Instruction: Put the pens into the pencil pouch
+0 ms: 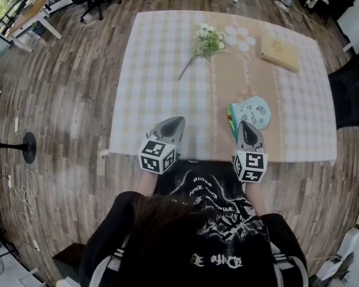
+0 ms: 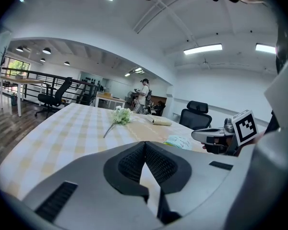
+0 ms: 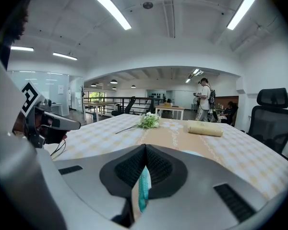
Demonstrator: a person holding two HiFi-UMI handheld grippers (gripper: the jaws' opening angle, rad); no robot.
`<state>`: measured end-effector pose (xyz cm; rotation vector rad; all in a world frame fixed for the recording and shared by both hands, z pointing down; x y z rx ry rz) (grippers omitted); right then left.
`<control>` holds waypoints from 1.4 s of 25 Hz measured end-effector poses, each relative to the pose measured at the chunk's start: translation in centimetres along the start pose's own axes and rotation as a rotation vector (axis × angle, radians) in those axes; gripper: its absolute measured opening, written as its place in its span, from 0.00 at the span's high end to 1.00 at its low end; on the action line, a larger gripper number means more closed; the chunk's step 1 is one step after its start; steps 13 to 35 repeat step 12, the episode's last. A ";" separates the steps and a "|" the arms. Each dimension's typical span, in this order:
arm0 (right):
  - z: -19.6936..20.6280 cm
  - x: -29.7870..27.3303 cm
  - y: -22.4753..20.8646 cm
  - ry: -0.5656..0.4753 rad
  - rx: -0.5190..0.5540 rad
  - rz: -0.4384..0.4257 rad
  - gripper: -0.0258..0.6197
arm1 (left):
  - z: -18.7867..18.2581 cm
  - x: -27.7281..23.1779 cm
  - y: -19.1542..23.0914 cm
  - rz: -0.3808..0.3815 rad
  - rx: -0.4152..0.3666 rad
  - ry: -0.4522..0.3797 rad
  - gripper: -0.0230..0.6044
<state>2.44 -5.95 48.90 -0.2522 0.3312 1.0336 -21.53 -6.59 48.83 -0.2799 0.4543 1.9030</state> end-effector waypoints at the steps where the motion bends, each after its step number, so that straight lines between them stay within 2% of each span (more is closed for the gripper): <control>1: 0.0 -0.1 0.1 0.002 0.002 -0.001 0.95 | -0.1 -0.1 0.1 0.001 0.001 -0.001 0.93; 6: -0.3 -1.2 -0.1 0.017 0.012 -0.009 0.95 | -0.7 -1.0 0.6 0.004 0.007 -0.007 0.93; 12: 0.6 0.3 0.8 0.020 0.015 -0.006 0.95 | 0.6 0.6 -0.2 -0.002 -0.034 -0.009 0.93; 35: 0.6 0.3 0.8 0.020 0.015 -0.006 0.95 | 0.6 0.6 -0.2 -0.002 -0.034 -0.009 0.93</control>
Point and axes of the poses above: the fingertips, and each gripper's own axes: x backward along the fingers, y to its left, z out of its underside, the point moved 5 cm from there along x, backward along the fingers, and after that the axes turned 13 degrees about -z, right-handed, at the moved point
